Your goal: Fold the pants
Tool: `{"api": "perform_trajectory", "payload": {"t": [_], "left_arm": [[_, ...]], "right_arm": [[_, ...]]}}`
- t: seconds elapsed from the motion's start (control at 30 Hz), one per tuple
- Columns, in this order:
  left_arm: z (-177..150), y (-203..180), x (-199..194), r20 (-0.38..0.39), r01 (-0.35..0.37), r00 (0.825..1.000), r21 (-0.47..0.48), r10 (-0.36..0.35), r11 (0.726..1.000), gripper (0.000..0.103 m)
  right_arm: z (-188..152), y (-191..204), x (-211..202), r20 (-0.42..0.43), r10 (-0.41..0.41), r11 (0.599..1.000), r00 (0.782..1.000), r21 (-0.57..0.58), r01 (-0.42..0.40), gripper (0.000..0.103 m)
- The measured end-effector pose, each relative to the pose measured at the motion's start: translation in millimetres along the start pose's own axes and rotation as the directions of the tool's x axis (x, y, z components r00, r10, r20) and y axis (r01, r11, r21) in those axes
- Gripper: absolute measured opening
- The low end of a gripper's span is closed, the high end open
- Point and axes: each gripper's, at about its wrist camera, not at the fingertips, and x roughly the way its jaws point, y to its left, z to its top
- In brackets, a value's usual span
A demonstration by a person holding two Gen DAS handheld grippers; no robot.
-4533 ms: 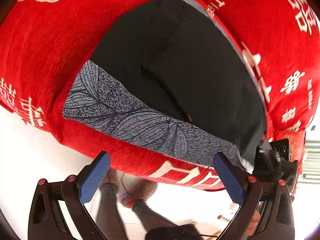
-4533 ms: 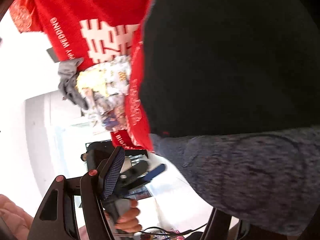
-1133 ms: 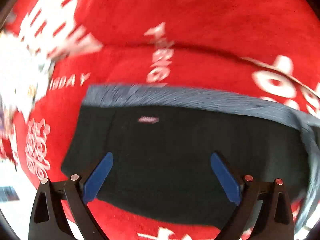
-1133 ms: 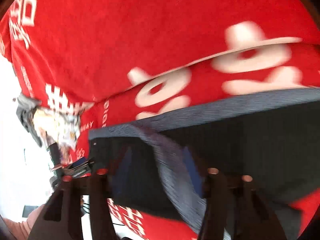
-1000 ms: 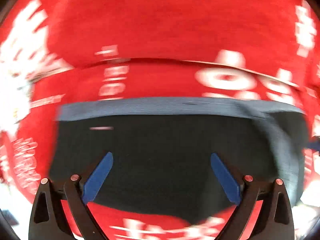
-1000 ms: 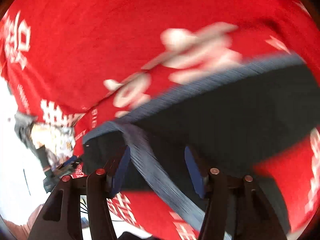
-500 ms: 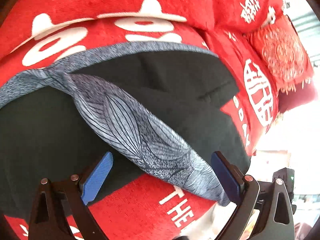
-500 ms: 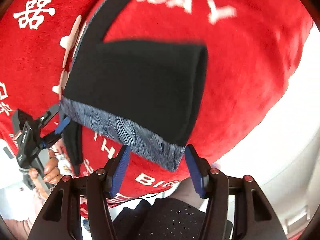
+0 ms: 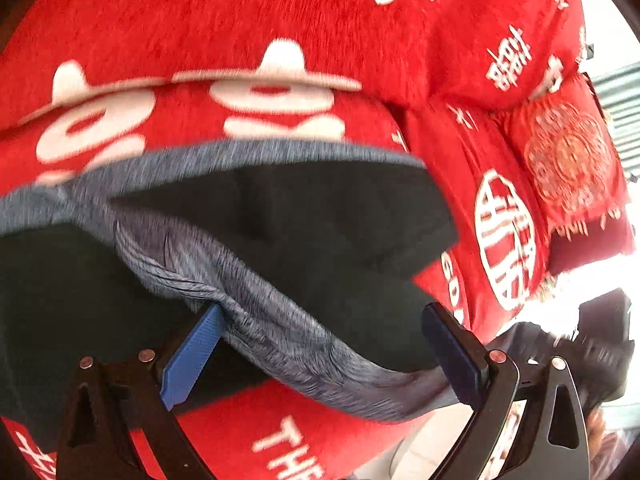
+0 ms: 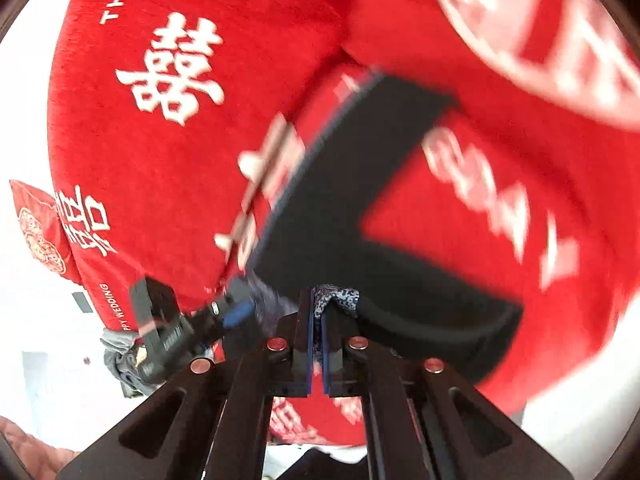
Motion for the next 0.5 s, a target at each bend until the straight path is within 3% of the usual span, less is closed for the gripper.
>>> {"api": "perform_trajectory", "payload": {"t": [0.17, 0.3, 0.37, 0.4, 0.43, 0.5], "left_arm": [[56, -20, 10, 0.076, -0.054, 0.996, -0.014, 0.055, 0.998, 0.1], [104, -26, 10, 0.156, -0.108, 0.981, -0.06, 0.117, 0.992, 0.1], [121, -26, 4, 0.191, -0.147, 0.969, -0.074, 0.159, 0.986, 0.1], [125, -26, 1, 0.2, -0.163, 0.964, -0.076, 0.175, 0.984, 0.1], [126, -26, -3, 0.205, -0.183, 0.959, -0.075, 0.194, 0.98, 0.1], [120, -23, -6, 0.198, -0.23, 0.951, -0.066, 0.239, 0.971, 0.1]], "right_arm": [[92, 23, 29, 0.021, 0.004, 0.998, 1.0, -0.068, -0.003, 0.003], [149, 26, 59, 0.02, -0.07, 0.994, 0.997, -0.082, 0.071, 0.008], [173, 34, 70, 0.031, -0.144, 0.982, 0.989, -0.117, 0.146, 0.022], [179, 37, 70, 0.047, -0.162, 0.977, 0.986, -0.13, 0.167, 0.046], [182, 40, 66, 0.06, -0.166, 0.974, 0.984, -0.148, 0.173, 0.063], [173, 38, 57, 0.072, -0.155, 0.975, 0.985, -0.148, 0.164, 0.064]]}}
